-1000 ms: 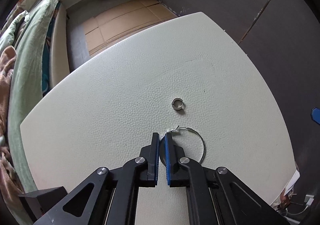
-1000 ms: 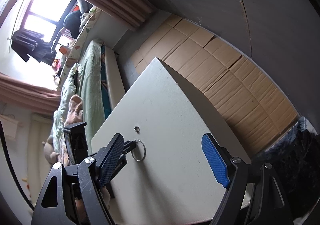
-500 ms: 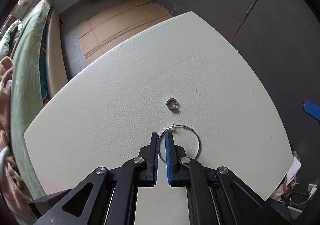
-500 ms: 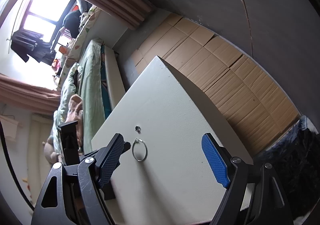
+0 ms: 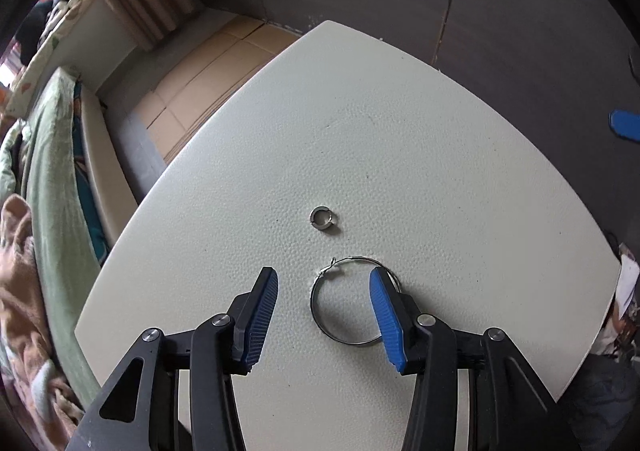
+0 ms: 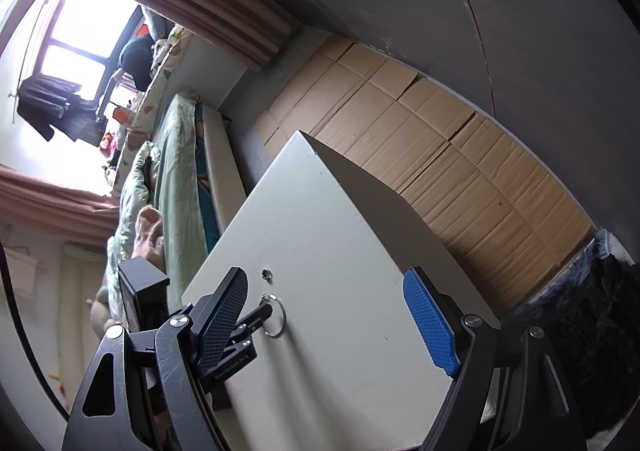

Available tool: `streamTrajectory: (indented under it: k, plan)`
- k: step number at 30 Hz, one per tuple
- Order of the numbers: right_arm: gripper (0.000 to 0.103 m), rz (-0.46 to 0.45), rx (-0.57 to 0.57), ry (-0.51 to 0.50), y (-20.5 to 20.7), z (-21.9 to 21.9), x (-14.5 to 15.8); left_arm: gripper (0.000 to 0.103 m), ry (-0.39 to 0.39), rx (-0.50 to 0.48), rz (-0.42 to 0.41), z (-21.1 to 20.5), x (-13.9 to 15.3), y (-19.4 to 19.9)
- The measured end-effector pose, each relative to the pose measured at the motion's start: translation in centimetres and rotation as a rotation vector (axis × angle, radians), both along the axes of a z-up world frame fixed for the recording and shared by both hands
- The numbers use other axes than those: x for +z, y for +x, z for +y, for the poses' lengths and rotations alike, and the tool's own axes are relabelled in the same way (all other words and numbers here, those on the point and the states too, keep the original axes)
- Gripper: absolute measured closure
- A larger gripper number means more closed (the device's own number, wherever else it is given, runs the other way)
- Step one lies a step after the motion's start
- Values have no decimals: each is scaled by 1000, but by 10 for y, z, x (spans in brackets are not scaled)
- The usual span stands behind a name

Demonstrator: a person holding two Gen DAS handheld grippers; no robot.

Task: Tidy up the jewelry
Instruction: 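Lift the hoop earring with the left tool and carry it over the box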

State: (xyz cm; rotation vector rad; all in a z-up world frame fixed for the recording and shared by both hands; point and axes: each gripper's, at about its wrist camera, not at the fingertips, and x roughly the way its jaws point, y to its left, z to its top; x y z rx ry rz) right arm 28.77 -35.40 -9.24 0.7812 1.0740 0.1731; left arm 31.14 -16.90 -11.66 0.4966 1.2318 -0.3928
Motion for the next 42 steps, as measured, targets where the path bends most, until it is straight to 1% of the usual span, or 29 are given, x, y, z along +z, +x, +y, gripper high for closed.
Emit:
streamTrajectory:
  k: [1,3,4,5,6,8,9,10,12,13,15,16,18,22,26,29,30,31,33,38,39,40,42]
  plan:
    - [22,-1,1,1,1,0,0,54,16,-13,-7,-2,-3,0]
    - [22,-2,1,3,3,0,0,55,7,-27,-26,-3,-2,1]
    - [22,-2,0,5,4,-1,0,57,3,-30,-28,-3,-3,3]
    - [22,-3,-1,6,5,-2,0,63,-12,-33,-29,-3,-2,4]
    - [22,-3,-1,7,6,-2,0,67,-27,-38,-26,-3,-3,5]
    - [22,-3,-1,9,7,-2,0,80,-54,-54,-16,-4,-3,4]
    - [22,-2,-1,10,8,-2,0,84,-70,-54,-3,-3,-4,5]
    - [22,0,-1,11,8,-2,0,85,-75,-47,0,-1,-4,5]
    - [22,2,-4,11,10,-3,0,99,-60,-26,-10,-1,-3,7]
    - [22,4,-5,10,10,-3,0,102,-53,-10,-15,1,-3,9]
    - [22,5,-6,8,10,-2,-1,102,-100,37,14,9,-2,13]
    - [22,5,-5,6,10,-1,0,103,-116,63,15,14,-1,14]
    - [22,7,3,1,11,2,0,103,-130,94,-4,22,4,14]
    - [22,11,30,-15,13,12,-1,103,-186,147,-12,34,15,8]
    - [22,11,73,-44,16,28,-3,103,-215,195,-51,49,31,2]
    - [22,10,107,-68,19,42,-3,103,-249,270,-81,69,44,-1]
    - [22,9,118,-80,20,47,-3,103,-268,298,-91,78,50,-8]
    - [22,7,128,-94,21,52,-3,103,-287,329,-102,87,53,-4]
    - [22,-4,147,-124,23,61,-3,103,-319,379,-131,102,62,-11]
    - [23,-54,209,-225,27,89,3,103,-469,496,-187,145,83,-32]
    - [24,-64,222,-248,29,93,4,103,-493,511,-197,152,85,-34]
    - [29,-73,231,-268,29,97,5,103,-518,526,-212,158,86,-39]
    - [34,-90,253,-305,30,106,6,103,-581,552,-232,174,91,-50]
